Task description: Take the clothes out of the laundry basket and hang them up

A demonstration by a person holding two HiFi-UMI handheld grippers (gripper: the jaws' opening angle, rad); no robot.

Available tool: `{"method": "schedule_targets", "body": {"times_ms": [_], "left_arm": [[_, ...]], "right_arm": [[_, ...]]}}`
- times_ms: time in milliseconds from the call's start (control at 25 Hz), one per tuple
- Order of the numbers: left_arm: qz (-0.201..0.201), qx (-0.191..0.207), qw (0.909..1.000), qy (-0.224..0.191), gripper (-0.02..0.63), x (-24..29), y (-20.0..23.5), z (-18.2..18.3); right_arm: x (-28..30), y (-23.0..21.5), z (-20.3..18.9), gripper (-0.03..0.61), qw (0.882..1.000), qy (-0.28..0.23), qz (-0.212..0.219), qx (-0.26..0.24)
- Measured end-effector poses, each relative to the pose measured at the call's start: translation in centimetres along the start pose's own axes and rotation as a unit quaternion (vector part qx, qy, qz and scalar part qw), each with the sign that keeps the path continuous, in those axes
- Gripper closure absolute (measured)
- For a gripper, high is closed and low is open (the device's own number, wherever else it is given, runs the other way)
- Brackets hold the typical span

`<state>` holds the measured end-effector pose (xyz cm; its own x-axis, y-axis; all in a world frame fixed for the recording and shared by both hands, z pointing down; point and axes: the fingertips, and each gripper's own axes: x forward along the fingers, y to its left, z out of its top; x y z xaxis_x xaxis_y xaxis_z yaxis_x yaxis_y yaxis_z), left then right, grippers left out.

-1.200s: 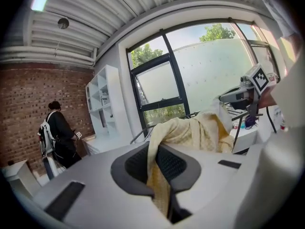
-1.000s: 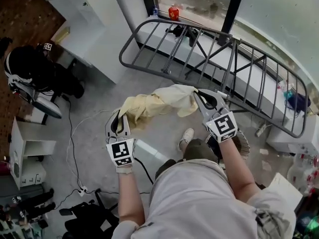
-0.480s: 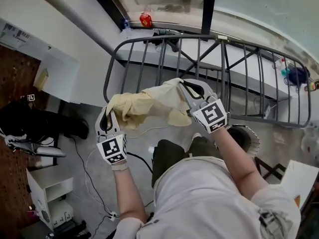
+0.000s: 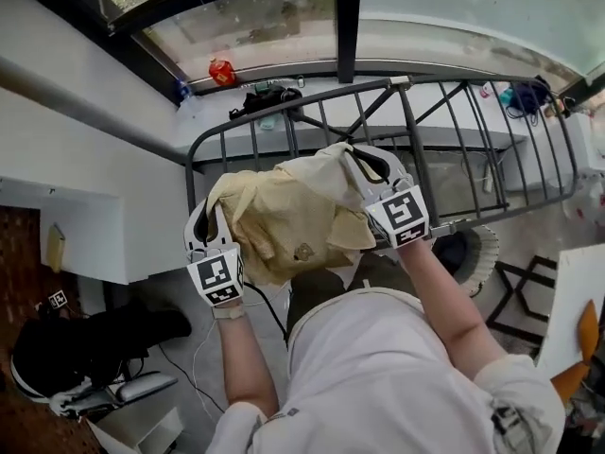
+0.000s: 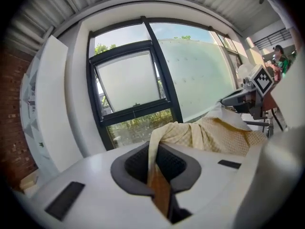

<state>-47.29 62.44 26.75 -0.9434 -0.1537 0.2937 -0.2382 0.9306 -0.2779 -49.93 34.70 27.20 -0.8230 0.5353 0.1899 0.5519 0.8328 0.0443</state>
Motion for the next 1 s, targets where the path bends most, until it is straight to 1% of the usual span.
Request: {"method": "schedule_targets", "body": {"times_ms": [160,280,400,520,600,760,880,960,1000], "left_arm": [[-0.052,-0.021,0.9984,-0.002,0.592,6.0,1.7,-0.5],[-0.085,-0.027,0.996,0.005,0.592,9.8,2.0,-1.6],[-0.113,-0.032,0.9925,0.033,0.592,12.7,1.5,-4.4],[-0.145,-0.051,0.986,0.065,0.592,14.9,0.3,-7.6],[-0.159,-0.055,0.9827,0.077,0.592,15.9,-0.3,-8.6],[-0.17,-0.054,0.9788,0.1,0.592,17.4,-0.7,-9.7],[-0.181,-0.056,0.976,0.107,0.571,18.0,-1.2,-10.6],[-0.186,-0.051,0.9749,0.112,0.537,18.3,-1.5,-11.2],[-0.187,-0.05,0.9745,0.114,0.52,18.3,-1.6,-11.4]], "right_arm": [[3.7,-1.4,0.7,0.56,0.998,0.017,-0.056,-0.005],[6.3,-2.7,0.1,0.56,0.994,0.044,-0.095,-0.003],[8.1,-3.2,-2.2,0.56,0.989,0.084,-0.123,0.004],[8.6,-3.2,-5.3,0.56,0.981,0.127,-0.147,0.011],[8.9,-3.3,-6.9,0.56,0.976,0.157,-0.153,0.019],[9.6,-2.7,-8.9,0.551,0.971,0.191,-0.135,0.041],[9.2,-2.0,-10.2,0.521,0.969,0.202,-0.133,0.047],[8.9,-1.6,-10.7,0.484,0.968,0.206,-0.135,0.047],[8.9,-1.4,-10.9,0.454,0.968,0.209,-0.134,0.047]]}}
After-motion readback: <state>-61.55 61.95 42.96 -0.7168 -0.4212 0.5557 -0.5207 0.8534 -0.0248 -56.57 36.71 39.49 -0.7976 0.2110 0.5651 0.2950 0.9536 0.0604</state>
